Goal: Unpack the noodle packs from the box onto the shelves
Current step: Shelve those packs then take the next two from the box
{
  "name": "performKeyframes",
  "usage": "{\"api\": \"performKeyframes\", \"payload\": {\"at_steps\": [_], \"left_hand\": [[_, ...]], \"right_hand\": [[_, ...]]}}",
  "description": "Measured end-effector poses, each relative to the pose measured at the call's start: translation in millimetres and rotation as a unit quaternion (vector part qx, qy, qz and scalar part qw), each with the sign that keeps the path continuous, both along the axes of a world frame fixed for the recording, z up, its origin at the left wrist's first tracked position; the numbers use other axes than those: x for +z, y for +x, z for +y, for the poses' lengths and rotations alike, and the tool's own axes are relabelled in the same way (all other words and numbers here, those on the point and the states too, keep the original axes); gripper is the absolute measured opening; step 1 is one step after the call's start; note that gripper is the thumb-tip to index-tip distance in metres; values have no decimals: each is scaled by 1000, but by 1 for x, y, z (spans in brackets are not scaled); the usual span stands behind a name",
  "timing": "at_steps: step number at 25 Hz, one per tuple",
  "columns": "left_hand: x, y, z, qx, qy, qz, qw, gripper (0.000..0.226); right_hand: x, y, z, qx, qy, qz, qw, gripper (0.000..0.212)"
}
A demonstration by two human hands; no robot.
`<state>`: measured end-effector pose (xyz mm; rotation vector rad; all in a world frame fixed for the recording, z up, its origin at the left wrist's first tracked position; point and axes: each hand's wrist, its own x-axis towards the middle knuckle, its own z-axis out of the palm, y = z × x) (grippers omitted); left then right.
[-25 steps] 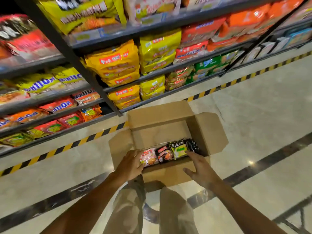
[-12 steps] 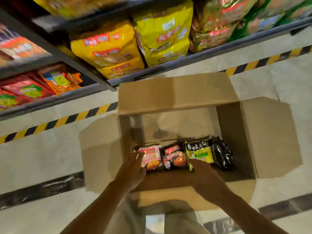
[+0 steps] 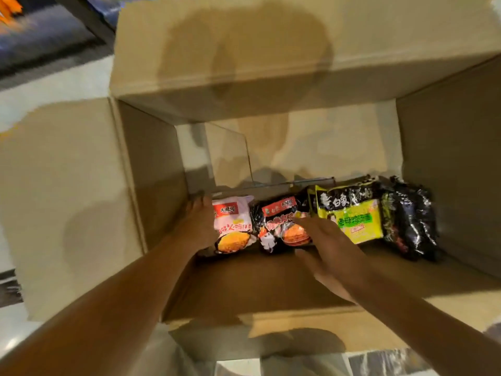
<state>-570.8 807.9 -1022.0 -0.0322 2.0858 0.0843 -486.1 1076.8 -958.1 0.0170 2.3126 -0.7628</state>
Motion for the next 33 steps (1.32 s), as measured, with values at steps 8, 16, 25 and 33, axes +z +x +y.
{"api": "performKeyframes", "payload": {"at_steps": [8, 16, 25, 33], "left_hand": [[33, 7, -4, -94, 36, 80, 992, 46], [107, -20, -19, 172, 174, 176, 953, 30], [97, -9, -26, 263, 272, 214, 900, 34], [120, -7, -28, 306, 293, 206, 882, 37]], "right_hand": [[-2, 0, -2, 13, 1, 3, 1000, 60], [-31, -53, -22, 153, 86, 56, 983, 71], [-74, -63, -53, 296, 339, -22, 893, 99], [-39, -62, -37, 344, 261, 39, 901, 76]]}}
